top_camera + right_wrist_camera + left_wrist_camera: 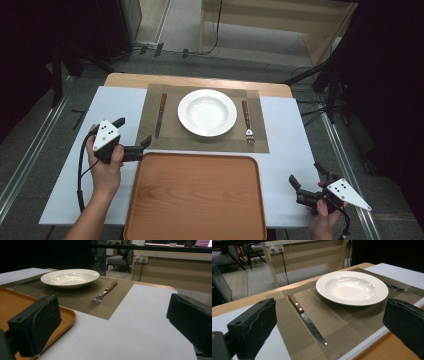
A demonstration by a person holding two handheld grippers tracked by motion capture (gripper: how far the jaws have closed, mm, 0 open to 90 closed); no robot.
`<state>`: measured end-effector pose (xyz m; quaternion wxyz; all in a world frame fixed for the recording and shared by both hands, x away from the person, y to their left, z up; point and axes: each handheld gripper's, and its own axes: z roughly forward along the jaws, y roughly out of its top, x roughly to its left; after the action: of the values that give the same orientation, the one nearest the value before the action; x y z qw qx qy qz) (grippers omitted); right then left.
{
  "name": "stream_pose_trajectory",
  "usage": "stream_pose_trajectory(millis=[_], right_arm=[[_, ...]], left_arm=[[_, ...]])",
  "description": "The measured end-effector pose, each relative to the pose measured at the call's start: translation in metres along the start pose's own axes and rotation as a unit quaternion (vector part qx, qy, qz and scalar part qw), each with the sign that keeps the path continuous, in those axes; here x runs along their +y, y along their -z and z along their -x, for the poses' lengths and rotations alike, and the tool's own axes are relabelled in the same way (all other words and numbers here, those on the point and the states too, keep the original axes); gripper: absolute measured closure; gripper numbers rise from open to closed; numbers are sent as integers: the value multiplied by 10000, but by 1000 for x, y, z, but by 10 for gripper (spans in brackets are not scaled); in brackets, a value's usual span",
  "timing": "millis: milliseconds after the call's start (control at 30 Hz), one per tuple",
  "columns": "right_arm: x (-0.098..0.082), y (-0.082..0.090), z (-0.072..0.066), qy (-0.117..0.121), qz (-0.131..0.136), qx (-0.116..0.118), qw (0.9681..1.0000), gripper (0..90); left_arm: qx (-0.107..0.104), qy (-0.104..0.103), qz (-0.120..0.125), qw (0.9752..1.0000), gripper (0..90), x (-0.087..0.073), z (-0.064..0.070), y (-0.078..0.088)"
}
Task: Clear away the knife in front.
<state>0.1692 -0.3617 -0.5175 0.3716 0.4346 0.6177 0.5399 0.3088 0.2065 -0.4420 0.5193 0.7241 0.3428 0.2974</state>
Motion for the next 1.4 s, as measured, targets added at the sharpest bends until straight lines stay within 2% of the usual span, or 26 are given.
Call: stream_pose_trajectory(millis=[367,700,800,967,1333,1367,1400], right_arm=[[0,-2,0,-35,-64,-12,10000,0],[0,-2,0,-53,-137,45,9999,0],[0,-2,0,-41,-154,44,9999,0],[0,-3,0,-49,-184,33,9998,0],[-1,-3,0,-60,-182,34,9998,0],[-1,-4,0,-52,-184,30,9998,0],[-1,-4,0,-58,-188,24,9998,0]], left_arm=[[-23,108,5,9999,0,17,-7,-22],[5,170,-116,9998,0,32,-15,-45],[38,240,-172,9996,0,37,-19,-57],[8,222,-384,9990,0,40,-22,-75],[92,366,-620,9974,0,46,-33,-104],[40,379,-696,9968,0,47,-34,-108],[-30,497,-768,9958,0,48,-38,-113]])
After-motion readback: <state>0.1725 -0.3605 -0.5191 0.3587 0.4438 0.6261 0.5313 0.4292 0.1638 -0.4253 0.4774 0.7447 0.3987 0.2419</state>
